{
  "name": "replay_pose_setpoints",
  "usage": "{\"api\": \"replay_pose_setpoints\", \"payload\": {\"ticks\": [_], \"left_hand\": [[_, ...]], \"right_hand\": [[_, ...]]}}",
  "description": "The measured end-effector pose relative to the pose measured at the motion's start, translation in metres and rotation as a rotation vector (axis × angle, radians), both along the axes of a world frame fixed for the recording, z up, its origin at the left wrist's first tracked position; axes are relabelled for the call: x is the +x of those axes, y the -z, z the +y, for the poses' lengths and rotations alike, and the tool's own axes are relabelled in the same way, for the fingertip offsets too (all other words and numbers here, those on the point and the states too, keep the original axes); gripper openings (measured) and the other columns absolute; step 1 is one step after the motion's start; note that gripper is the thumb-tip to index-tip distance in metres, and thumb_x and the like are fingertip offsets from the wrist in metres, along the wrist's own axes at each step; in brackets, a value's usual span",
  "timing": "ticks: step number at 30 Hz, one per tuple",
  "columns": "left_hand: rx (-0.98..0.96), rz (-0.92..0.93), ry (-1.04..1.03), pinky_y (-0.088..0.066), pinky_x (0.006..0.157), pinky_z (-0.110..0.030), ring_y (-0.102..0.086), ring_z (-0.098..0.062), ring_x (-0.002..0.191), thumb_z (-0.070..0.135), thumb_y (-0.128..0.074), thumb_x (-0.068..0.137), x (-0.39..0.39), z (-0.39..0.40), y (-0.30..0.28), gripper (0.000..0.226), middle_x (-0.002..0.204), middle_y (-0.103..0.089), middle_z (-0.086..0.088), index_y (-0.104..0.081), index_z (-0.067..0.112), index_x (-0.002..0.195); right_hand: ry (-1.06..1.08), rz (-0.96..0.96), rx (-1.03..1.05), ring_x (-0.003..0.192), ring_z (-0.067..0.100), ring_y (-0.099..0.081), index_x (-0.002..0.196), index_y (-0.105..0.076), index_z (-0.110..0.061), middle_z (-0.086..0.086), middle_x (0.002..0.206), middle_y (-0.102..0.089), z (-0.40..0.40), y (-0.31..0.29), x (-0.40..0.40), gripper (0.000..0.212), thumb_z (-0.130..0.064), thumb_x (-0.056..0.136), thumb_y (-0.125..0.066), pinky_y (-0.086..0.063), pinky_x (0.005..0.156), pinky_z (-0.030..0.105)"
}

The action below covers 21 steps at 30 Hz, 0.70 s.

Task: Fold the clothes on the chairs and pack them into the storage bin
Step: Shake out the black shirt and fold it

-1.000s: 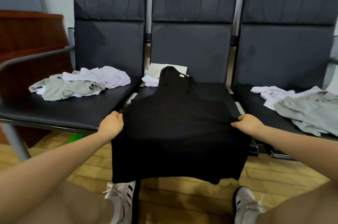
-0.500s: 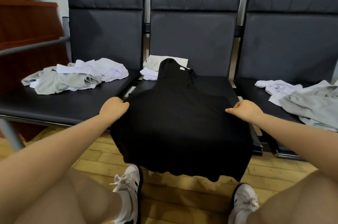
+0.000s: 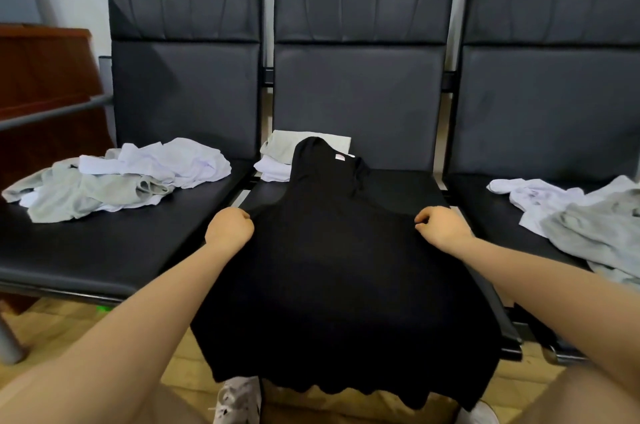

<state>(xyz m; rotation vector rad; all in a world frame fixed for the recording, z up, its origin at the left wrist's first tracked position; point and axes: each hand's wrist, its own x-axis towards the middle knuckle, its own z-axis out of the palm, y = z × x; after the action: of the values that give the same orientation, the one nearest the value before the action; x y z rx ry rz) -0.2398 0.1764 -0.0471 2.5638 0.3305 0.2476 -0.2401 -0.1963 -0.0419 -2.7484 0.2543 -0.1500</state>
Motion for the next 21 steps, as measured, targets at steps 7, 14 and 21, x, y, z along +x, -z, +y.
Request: {"api": "replay_pose_setpoints", "payload": {"ticks": [7,14,21], "left_hand": [[0.083,0.062,-0.037,-0.041,0.095,-0.042,-0.041,-0.040,0.122,0.021,-0.049,0.090,0.001,-0.005,0.001,0.041,0.131,-0.043,-0.022,-0.054,0.009,0.130],[0.111,-0.054,0.080,-0.038,0.096,-0.038,-0.038,-0.034,0.122,0.023,-0.052,0.089,-0.003,-0.043,-0.022,0.030,0.128,-0.044,-0.013,-0.062,0.016,0.116],[-0.318,0.129,0.231,-0.051,0.073,-0.032,-0.063,-0.028,0.098,0.013,-0.049,0.093,0.038,-0.075,-0.066,0.020,0.112,-0.067,-0.015,-0.067,0.008,0.101]], "right_hand": [[0.046,0.055,-0.025,0.103,0.028,-0.061,0.098,-0.072,-0.011,0.009,0.111,-0.068,-0.006,-0.004,0.010,0.021,-0.013,0.090,-0.052,-0.051,0.088,0.034],[-0.008,0.028,-0.214,0.121,0.029,-0.045,0.113,-0.067,-0.021,0.011,0.124,-0.054,0.019,-0.020,0.018,0.026,-0.031,0.092,-0.055,-0.047,0.094,0.040],[-0.244,0.286,0.105,0.085,0.020,-0.059,0.101,-0.068,-0.010,0.006,0.093,-0.065,0.056,-0.029,0.058,0.025,-0.033,0.091,-0.061,-0.047,0.071,0.030]]}}
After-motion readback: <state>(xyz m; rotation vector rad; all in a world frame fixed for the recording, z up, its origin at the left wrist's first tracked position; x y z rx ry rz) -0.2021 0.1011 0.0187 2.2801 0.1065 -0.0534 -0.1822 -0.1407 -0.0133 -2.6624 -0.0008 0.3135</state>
